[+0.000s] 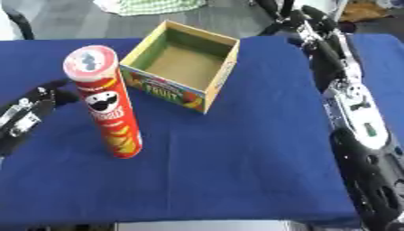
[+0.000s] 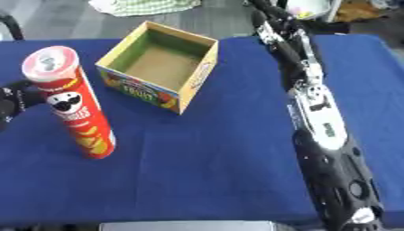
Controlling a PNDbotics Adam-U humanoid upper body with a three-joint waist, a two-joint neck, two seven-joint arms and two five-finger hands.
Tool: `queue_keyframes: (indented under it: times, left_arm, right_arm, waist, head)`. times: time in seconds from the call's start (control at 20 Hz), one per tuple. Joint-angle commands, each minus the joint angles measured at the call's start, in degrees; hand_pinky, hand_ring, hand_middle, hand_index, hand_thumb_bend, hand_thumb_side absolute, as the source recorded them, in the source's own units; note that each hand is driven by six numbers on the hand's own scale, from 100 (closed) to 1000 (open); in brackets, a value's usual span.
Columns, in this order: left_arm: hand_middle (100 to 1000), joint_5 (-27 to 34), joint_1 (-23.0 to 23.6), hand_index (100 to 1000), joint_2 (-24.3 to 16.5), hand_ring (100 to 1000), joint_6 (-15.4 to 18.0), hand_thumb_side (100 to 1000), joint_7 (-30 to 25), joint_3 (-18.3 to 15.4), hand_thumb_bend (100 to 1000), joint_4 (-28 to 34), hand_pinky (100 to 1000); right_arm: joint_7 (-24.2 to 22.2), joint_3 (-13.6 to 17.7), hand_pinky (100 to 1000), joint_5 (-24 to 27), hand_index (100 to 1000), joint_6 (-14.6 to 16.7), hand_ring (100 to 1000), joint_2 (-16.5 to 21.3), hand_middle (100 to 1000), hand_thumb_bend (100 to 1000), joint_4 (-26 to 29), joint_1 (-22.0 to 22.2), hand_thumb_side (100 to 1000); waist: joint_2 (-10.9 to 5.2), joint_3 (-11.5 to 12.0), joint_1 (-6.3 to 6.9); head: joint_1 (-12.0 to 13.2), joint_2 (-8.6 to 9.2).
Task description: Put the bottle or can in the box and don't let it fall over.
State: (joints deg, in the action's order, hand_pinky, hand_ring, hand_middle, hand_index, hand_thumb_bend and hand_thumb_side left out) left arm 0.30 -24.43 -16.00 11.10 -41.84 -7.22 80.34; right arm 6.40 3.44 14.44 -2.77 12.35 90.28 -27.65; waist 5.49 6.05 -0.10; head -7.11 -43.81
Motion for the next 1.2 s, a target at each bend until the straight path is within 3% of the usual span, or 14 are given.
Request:
queue_keyframes:
  times: [0.05, 0.7, 1.2]
  left_arm:
    - [747, -0.8, -1.3, 977, -0.2, 869, 0.0, 766, -0.1, 0.0, 394, 0.5, 1000]
    - [753, -5.9, -2.4, 979, 0.6, 876, 4.2, 761, -0.8, 0.4, 378, -1.8, 1000]
    - [754, -6.0, -3.6, 981, 1.4, 877, 5.1, 771, -2.9, 1.0, 411, -3.2, 1000]
  right_arm:
    - [0.3, 0.5, 806, 0.4, 829, 0.2, 1000, 0.7, 1000, 428, 1.3, -0.7, 379]
    - [0.5, 0.6, 806, 0.6, 828, 0.2, 1000, 0.5, 1000, 422, 1.3, -0.4, 378]
    - [0.4, 0.6, 806, 0.8, 828, 0.1, 1000, 0.4, 1000, 419, 1.2, -0.4, 378]
  waist:
    - [-0.86, -0.1, 0.11]
    - [-0.72, -0.4, 0.16]
    - [-0.52, -0.7, 0.15]
  head:
    - [0.3, -0.31]
    - [0.7, -0.31]
    - [1.1, -0.31]
